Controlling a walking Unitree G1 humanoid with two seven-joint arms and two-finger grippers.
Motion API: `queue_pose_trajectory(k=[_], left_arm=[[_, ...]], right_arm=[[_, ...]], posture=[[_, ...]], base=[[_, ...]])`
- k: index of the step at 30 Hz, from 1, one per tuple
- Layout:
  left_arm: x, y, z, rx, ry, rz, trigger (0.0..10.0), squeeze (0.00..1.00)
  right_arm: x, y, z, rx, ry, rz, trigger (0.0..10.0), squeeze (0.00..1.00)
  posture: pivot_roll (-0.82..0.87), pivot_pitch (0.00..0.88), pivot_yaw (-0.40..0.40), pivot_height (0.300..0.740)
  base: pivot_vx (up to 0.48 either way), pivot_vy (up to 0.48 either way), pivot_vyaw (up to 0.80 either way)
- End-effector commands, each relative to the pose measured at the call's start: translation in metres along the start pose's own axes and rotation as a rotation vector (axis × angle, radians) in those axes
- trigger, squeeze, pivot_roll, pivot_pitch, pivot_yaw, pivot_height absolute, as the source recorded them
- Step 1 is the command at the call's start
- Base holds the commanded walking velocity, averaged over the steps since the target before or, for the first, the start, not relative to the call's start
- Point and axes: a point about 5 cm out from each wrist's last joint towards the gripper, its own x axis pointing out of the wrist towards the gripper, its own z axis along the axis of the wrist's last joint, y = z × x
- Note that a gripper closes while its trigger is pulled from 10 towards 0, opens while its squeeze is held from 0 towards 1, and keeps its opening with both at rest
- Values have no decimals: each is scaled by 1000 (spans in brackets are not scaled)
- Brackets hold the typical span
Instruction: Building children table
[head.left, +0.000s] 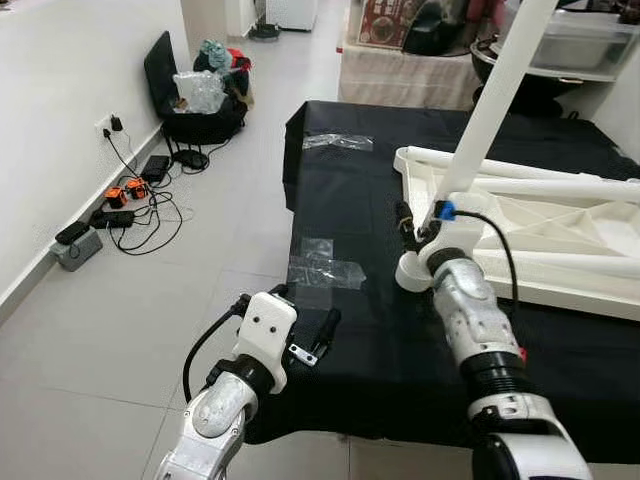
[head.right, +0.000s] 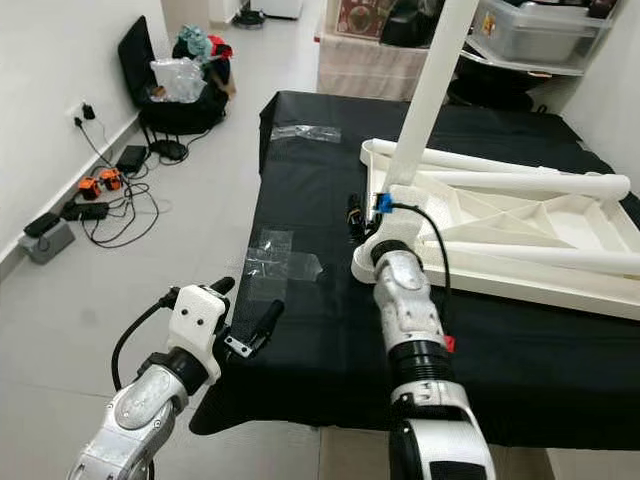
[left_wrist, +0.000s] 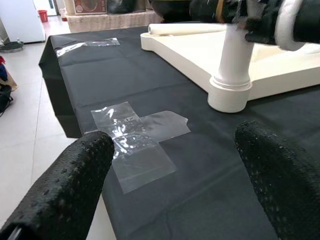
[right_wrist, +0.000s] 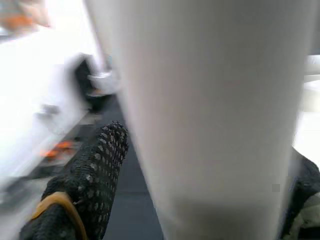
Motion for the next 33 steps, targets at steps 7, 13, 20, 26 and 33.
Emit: queue_pose_trajectory(k=[7, 13, 20, 26, 33], left_arm=[[0, -2, -3, -7, 16, -3, 10000, 0], [-1, -2, -4, -8, 17, -5, 10000, 0], [-2, -3, -5, -7, 21, -7, 10000, 0], [-2, -3, -6, -9, 23, -9, 10000, 0], [-2, -3, -6, -8, 24, -9, 10000, 0]], right_arm=[[-8, 26, 9, 228, 77, 566, 10000, 0], [-23, 37, 11, 215, 128, 874, 10000, 0], [-27, 56, -6, 141, 181, 1009, 8627, 0], [-13, 51, -1, 120, 99, 830, 0, 0], [7, 28, 1, 17, 65, 341, 0, 0]], posture=[[55, 25, -82, 740], [55, 22, -78, 740], [61, 4, -84, 740], [58, 0, -87, 740], [55, 3, -84, 740]], base=[[0, 0, 0], [0, 0, 0], [0, 0, 0], [0, 0, 0], [0, 0, 0]])
